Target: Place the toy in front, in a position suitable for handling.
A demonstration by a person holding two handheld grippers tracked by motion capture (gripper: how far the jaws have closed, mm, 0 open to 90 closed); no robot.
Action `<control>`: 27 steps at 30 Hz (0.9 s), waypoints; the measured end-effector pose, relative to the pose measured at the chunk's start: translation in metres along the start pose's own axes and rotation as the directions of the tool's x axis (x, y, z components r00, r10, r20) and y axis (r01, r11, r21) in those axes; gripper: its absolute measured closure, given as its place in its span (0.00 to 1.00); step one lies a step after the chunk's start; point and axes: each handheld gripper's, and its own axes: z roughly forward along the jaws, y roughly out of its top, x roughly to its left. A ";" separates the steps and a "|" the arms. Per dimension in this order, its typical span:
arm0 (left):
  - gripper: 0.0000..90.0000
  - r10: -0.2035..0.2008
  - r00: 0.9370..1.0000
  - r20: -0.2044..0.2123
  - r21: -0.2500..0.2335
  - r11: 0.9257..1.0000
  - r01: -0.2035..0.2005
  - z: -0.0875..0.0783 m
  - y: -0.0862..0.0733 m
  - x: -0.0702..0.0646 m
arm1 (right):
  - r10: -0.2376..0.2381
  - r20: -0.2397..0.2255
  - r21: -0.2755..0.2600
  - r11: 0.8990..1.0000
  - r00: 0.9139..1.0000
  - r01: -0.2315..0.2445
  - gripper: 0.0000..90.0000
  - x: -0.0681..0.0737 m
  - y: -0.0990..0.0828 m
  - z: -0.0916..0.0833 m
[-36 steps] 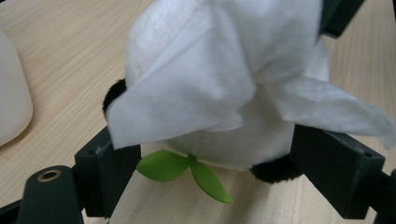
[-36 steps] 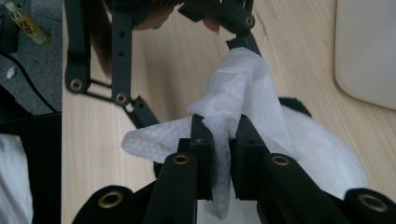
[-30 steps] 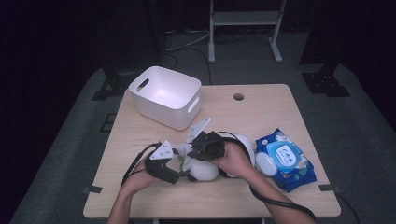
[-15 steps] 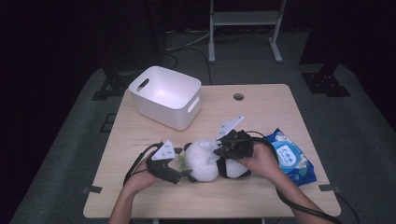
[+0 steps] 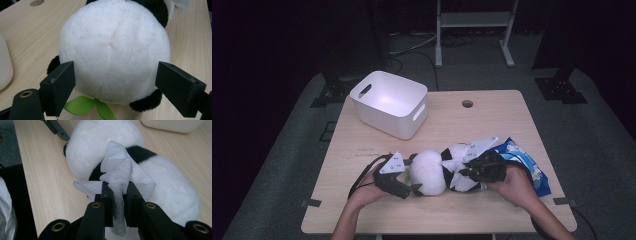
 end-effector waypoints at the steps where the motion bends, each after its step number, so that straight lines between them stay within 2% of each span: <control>1: 0.17 0.000 1.000 -0.001 0.000 1.000 0.000 0.000 0.000 0.000 | 0.006 0.003 -0.001 1.000 1.000 -0.006 0.88 -0.001 -0.002 -0.002; 10: 0.17 0.007 1.000 -0.012 -0.010 1.000 -0.008 0.000 0.001 0.000 | 0.044 0.031 -0.010 0.999 0.999 -0.043 0.88 -0.004 -0.022 -0.013; 16: 0.17 0.011 1.000 -0.017 -0.014 1.000 -0.011 -0.001 0.002 0.000 | 0.064 0.036 -0.014 0.998 0.997 -0.064 0.88 -0.008 -0.029 -0.008; 22: 0.17 0.010 1.000 -0.018 -0.014 1.000 -0.010 -0.001 0.002 0.000 | 0.107 0.047 -0.034 0.994 0.993 -0.106 0.88 -0.022 -0.031 -0.001; 24: 0.17 0.009 1.000 -0.021 -0.017 1.000 -0.009 -0.001 0.002 0.000 | 0.141 0.037 -0.045 0.989 0.989 -0.139 0.88 -0.030 -0.032 0.001; 27: 0.17 0.009 1.000 -0.021 -0.018 1.000 -0.009 0.000 0.002 0.000 | 0.162 0.019 -0.058 0.985 0.987 -0.161 0.88 -0.037 -0.034 0.005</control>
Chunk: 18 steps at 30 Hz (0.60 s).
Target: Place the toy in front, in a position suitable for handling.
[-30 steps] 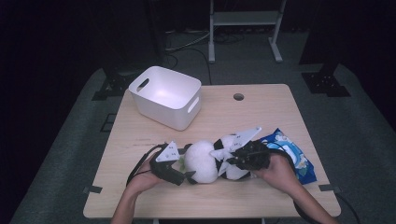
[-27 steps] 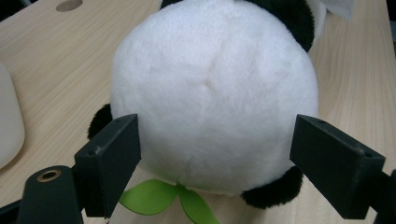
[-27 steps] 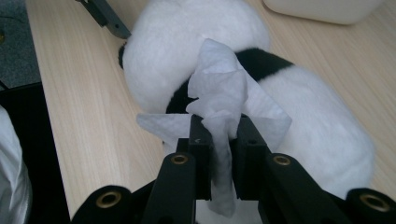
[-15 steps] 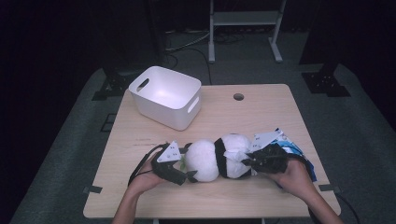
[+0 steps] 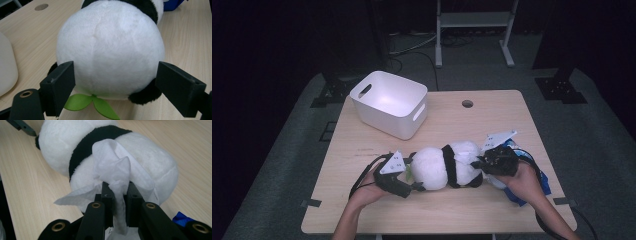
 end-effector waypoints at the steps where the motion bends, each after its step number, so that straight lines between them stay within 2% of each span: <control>1: 0.17 -0.001 1.000 -0.001 -0.001 1.000 0.001 0.001 0.000 0.000 | 0.005 0.002 -0.002 1.000 1.000 -0.005 0.88 -0.001 0.000 0.001; 5: 0.17 0.000 1.000 -0.005 0.007 1.000 0.000 0.003 0.000 -0.001 | 0.007 0.004 -0.005 1.000 1.000 -0.007 0.88 -0.001 0.002 0.002; 9: 0.17 -0.001 1.000 -0.006 0.014 1.000 0.001 0.004 -0.001 0.000 | -0.021 0.029 -0.019 1.000 0.999 0.022 0.88 0.006 0.004 -0.001; 12: 0.17 -0.004 1.000 -0.005 0.010 1.000 0.004 0.004 -0.002 0.001 | -0.040 0.029 -0.030 0.999 0.999 0.041 0.88 0.014 0.007 -0.003; 15: 0.17 -0.004 1.000 -0.004 0.012 1.000 0.004 0.004 -0.001 0.000 | -0.072 0.001 -0.047 0.996 0.997 0.072 0.88 0.024 0.015 -0.001; 18: 0.17 0.002 1.000 -0.007 0.014 1.000 -0.001 0.004 -0.001 0.000 | -0.114 -0.021 -0.038 0.993 0.993 0.113 0.87 0.035 0.024 0.008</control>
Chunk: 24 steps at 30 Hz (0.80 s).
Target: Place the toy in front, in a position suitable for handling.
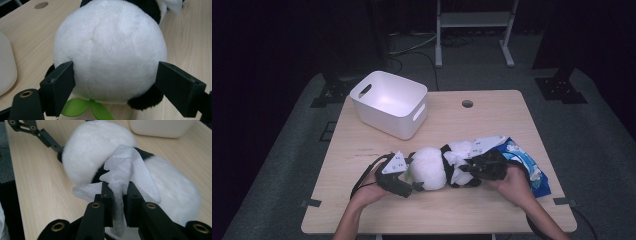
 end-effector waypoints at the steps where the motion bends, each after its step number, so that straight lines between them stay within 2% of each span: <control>1: 0.17 0.000 1.000 -0.001 0.000 1.000 0.000 0.000 0.000 0.000 | -0.011 -0.009 0.002 1.000 1.000 0.011 0.87 0.003 0.003 0.004; 7: 0.17 -0.003 1.000 -0.003 -0.004 1.000 0.003 0.000 -0.001 -0.001 | -0.049 -0.059 0.034 0.998 0.997 0.051 0.87 0.017 0.017 0.031; 11: 0.17 -0.001 1.000 0.000 -0.004 1.000 0.001 0.000 -0.001 0.000 | -0.073 -0.070 0.046 0.996 0.995 0.077 0.87 0.024 0.021 0.040; 18: 0.17 -0.001 1.000 -0.003 -0.007 1.000 0.001 0.001 0.000 -0.001 | -0.038 -0.048 0.049 0.998 0.998 0.040 0.87 0.014 0.005 0.020; 24: 0.17 0.005 1.000 -0.005 0.000 1.000 -0.005 0.000 0.000 -0.001 | -0.010 -0.002 0.052 0.999 1.000 0.010 0.87 0.006 -0.014 -0.003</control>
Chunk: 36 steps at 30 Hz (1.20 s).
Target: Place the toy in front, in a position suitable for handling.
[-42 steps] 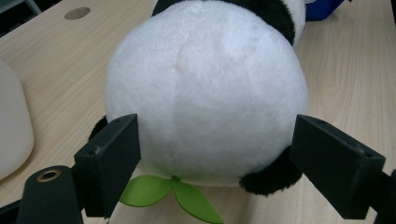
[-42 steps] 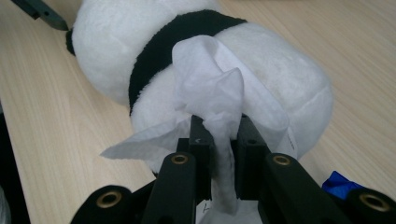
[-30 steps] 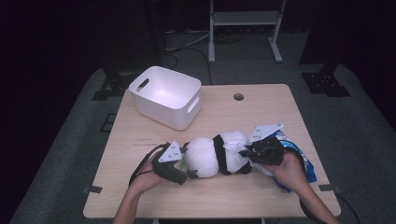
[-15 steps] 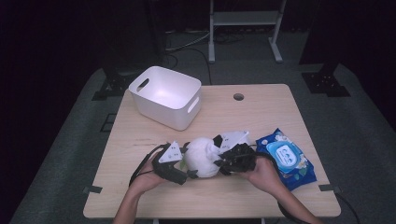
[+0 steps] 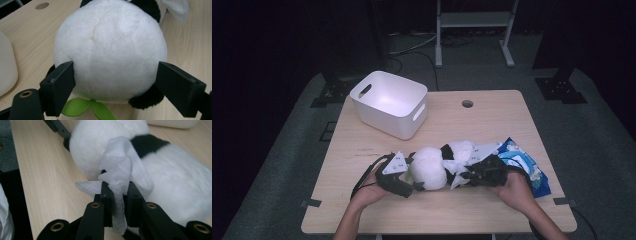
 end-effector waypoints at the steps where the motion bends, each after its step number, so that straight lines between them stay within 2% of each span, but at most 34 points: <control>1: 0.17 -0.001 1.000 0.000 0.000 1.000 0.001 0.000 0.000 0.000 | 0.011 0.010 0.001 1.000 1.000 -0.011 0.87 -0.002 -0.005 -0.004; 6: 0.17 -0.002 1.000 0.001 0.000 1.000 0.002 0.000 0.000 0.000 | 0.058 0.044 0.004 0.998 0.997 -0.059 0.87 -0.012 -0.022 -0.018; 9: 0.17 -0.003 1.000 0.002 0.000 1.000 0.003 0.000 0.000 0.000 | 0.084 0.046 0.004 0.996 0.995 -0.084 0.87 -0.015 -0.030 -0.021; 13: 0.17 -0.007 1.000 0.004 0.001 1.000 0.007 0.000 0.000 0.000 | 0.077 0.031 -0.002 0.997 0.997 -0.077 0.87 -0.010 -0.030 -0.017; 22: 0.17 -0.007 1.000 0.010 0.002 1.000 0.007 0.000 -0.001 0.000 | 0.002 -0.038 -0.004 1.000 0.999 -0.002 0.87 0.010 -0.002 0.011; 32: 0.17 -0.010 1.000 0.023 0.004 1.000 0.010 -0.002 -0.001 0.000 | -0.072 -0.096 -0.010 0.997 0.993 0.071 0.87 0.025 0.038 0.043; 36: 0.17 -0.009 1.000 0.022 0.005 1.000 0.009 -0.001 -0.002 0.001 | -0.070 -0.120 -0.029 0.997 0.990 0.067 0.87 0.027 0.049 0.049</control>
